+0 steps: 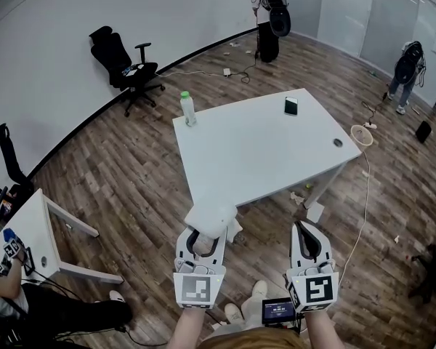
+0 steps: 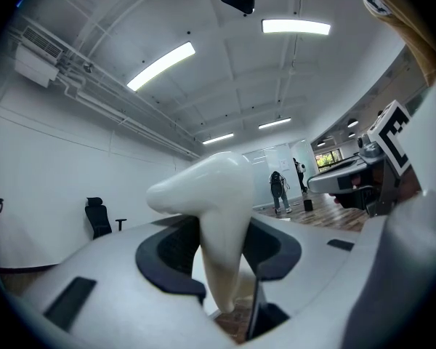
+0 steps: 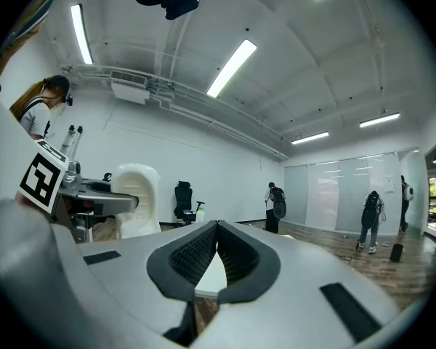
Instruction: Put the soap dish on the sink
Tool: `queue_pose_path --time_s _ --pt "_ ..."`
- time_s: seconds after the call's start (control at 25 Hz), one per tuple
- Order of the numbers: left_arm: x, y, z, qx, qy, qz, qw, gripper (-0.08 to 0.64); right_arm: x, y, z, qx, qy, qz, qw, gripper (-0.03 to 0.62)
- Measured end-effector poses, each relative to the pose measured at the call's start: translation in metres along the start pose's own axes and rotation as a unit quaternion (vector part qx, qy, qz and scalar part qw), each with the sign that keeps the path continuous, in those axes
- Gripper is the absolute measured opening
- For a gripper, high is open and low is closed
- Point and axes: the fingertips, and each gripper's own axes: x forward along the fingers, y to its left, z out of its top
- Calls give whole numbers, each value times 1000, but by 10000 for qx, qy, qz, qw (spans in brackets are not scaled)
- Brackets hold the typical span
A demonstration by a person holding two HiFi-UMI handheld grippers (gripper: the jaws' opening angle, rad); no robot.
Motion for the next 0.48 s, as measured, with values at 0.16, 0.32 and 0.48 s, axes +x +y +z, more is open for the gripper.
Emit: queue_pose_path --time_s 0.16,0.32,0.48 --pt "17 3 1 75 71 120 9999 158 17 -16 -3 48 -2 123 9999 9" --pt "34 9 5 -8 75 317 9995 158 36 -34 2 61 -73 185 9998 9" --pt "51 9 8 81 94 404 9991 158 49 -53 5 67 -121 217 9997 9"
